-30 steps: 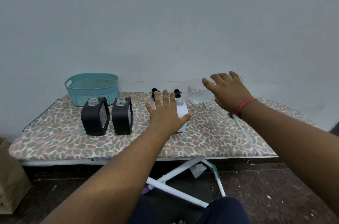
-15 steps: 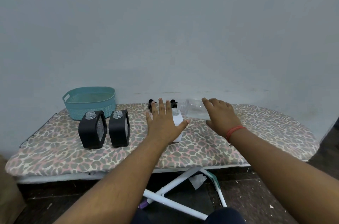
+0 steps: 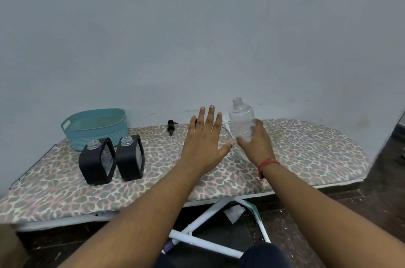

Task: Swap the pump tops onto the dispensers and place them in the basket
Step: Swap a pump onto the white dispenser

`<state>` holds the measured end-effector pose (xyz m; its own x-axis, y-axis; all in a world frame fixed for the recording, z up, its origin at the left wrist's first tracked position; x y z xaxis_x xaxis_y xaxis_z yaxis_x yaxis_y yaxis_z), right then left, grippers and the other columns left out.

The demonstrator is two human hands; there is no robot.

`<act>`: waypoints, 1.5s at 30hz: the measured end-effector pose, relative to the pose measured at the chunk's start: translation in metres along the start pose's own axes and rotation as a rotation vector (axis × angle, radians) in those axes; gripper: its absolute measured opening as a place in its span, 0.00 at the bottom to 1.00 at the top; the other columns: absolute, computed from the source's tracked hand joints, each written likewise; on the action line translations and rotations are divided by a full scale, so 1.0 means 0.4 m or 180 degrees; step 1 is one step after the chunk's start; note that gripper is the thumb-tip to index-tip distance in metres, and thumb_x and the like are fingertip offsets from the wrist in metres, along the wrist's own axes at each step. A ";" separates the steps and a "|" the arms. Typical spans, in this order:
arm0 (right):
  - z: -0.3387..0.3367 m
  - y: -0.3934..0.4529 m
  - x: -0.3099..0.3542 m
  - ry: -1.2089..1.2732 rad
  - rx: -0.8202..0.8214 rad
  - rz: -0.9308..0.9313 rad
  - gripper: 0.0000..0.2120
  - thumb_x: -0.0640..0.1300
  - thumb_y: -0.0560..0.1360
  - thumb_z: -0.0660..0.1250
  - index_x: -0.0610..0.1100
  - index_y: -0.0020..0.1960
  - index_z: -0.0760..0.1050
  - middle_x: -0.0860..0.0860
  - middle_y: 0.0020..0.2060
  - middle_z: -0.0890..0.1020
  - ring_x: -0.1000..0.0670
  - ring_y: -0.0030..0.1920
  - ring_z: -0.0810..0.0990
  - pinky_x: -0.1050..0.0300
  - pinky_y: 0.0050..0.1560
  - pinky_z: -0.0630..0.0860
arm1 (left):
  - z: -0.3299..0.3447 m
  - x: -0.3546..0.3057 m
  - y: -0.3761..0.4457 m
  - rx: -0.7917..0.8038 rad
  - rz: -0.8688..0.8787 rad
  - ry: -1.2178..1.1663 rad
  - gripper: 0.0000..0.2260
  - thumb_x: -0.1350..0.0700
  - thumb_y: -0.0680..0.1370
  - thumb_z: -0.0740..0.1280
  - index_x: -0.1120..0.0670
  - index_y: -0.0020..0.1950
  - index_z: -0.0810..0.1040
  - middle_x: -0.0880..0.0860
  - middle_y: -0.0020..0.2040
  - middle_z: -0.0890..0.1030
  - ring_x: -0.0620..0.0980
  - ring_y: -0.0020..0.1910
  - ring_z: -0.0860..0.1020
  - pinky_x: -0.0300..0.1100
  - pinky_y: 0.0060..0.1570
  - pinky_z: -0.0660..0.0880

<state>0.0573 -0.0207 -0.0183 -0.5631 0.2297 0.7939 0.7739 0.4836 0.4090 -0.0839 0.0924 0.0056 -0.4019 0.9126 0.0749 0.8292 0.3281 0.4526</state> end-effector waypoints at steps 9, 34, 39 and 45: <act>-0.014 -0.029 -0.078 0.0685 -0.0248 0.0238 0.33 0.47 0.72 0.77 0.48 0.71 0.64 0.53 0.62 0.74 0.55 0.60 0.73 0.62 0.56 0.69 | 0.088 -0.097 0.024 0.0122 0.0269 -0.0083 0.39 0.30 0.80 0.41 0.52 0.84 0.41 0.55 0.83 0.37 0.55 0.82 0.35 0.59 0.80 0.44; -0.157 -0.120 -0.005 0.0265 -0.0438 0.0247 0.38 0.55 0.77 0.69 0.46 0.79 0.53 0.49 0.78 0.60 0.48 0.78 0.59 0.50 0.75 0.61 | -0.054 -0.131 -0.044 -0.0001 0.0158 0.0048 0.41 0.29 0.76 0.28 0.51 0.83 0.39 0.53 0.83 0.35 0.55 0.81 0.33 0.59 0.79 0.41; -0.158 -0.148 0.136 -0.0006 -0.0620 -0.0258 0.32 0.55 0.79 0.65 0.46 0.78 0.56 0.48 0.77 0.62 0.48 0.77 0.60 0.47 0.75 0.63 | -0.163 -0.062 -0.085 -0.0217 0.0006 0.0101 0.39 0.30 0.79 0.35 0.51 0.83 0.39 0.54 0.83 0.35 0.55 0.81 0.33 0.60 0.79 0.40; -0.066 -0.164 0.289 -0.0064 -0.0287 -0.0589 0.30 0.56 0.81 0.63 0.46 0.78 0.58 0.49 0.77 0.63 0.49 0.76 0.62 0.52 0.74 0.63 | -0.252 0.088 -0.146 -0.0322 -0.0307 0.0243 0.40 0.29 0.77 0.32 0.51 0.83 0.39 0.54 0.83 0.35 0.56 0.81 0.34 0.59 0.79 0.39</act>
<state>-0.0509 -0.0484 0.0584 -0.7029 0.1612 0.6928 0.6791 0.4417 0.5863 -0.1857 0.0807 0.0712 -0.5093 0.8556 0.0924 0.7435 0.3835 0.5478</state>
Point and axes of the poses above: each hand's wrist, its own y-axis towards the middle knuckle, its own z-axis out of the palm, x = y × z, the point moved 4 cm from there along y, towards the middle knuckle
